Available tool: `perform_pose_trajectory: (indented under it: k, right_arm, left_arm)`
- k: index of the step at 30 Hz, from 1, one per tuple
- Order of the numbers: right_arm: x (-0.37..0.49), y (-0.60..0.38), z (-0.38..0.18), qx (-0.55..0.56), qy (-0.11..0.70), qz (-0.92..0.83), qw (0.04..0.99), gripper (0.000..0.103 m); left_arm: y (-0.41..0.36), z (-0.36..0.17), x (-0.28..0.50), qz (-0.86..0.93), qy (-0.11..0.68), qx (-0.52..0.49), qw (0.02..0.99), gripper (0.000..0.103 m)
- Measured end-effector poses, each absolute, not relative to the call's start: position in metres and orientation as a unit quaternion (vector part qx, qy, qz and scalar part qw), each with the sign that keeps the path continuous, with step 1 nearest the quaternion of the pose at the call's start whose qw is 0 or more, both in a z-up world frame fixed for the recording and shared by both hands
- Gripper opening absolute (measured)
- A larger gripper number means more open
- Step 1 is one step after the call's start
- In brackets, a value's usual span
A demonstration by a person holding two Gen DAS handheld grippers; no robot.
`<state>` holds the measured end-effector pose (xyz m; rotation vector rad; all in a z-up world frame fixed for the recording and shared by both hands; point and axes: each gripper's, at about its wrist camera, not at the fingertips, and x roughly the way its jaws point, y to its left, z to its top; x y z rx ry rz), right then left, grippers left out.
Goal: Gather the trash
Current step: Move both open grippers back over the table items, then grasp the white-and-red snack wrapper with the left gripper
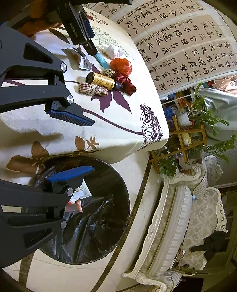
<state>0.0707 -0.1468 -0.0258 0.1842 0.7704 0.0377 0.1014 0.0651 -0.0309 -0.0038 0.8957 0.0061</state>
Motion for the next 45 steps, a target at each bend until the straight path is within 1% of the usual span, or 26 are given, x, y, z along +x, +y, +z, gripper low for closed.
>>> perform_pose_trajectory:
  k: [10, 14, 23, 25, 26, 28, 30, 33, 36, 45]
  right_arm:
    - [0.062, -0.144, -0.017, 0.090, 0.366, 0.022, 0.926, 0.045]
    - [0.059, -0.144, -0.016, 0.092, 0.364, 0.024, 0.927, 0.045]
    - [0.057, -0.147, -0.015, 0.097, 0.363, 0.022, 0.926, 0.045]
    - [0.057, -0.147, -0.015, 0.097, 0.364, 0.022, 0.926, 0.045]
    - [0.058, -0.147, -0.016, 0.097, 0.364, 0.022, 0.926, 0.045]
    - [0.059, -0.147, -0.017, 0.098, 0.366, 0.022, 0.925, 0.045]
    - [0.060, -0.147, -0.019, 0.098, 0.368, 0.023, 0.925, 0.045]
    - [0.063, -0.146, -0.021, 0.099, 0.371, 0.024, 0.923, 0.045]
    - [0.065, -0.144, -0.023, 0.098, 0.373, 0.027, 0.922, 0.045]
    - [0.069, -0.141, -0.026, 0.096, 0.377, 0.030, 0.921, 0.045]
  left_arm:
    - [0.057, -0.027, 0.080, -0.022, 0.424, 0.013, 0.905, 0.078]
    - [0.053, -0.027, 0.080, -0.031, 0.415, 0.030, 0.909, 0.078]
    - [0.039, -0.039, 0.090, -0.058, 0.426, 0.058, 0.901, 0.078]
    - [0.038, -0.040, 0.091, -0.061, 0.427, 0.057, 0.901, 0.071]
    - [0.037, -0.040, 0.091, -0.064, 0.429, 0.055, 0.900, 0.064]
    - [0.037, -0.042, 0.093, -0.067, 0.434, 0.051, 0.897, 0.058]
    - [0.037, -0.042, 0.092, -0.061, 0.433, 0.050, 0.898, 0.057]
    - [0.040, -0.041, 0.092, -0.052, 0.430, 0.039, 0.901, 0.052]
    - [0.042, -0.040, 0.093, -0.050, 0.429, 0.029, 0.902, 0.050]
    - [0.049, -0.036, 0.090, -0.047, 0.426, 0.013, 0.903, 0.048]
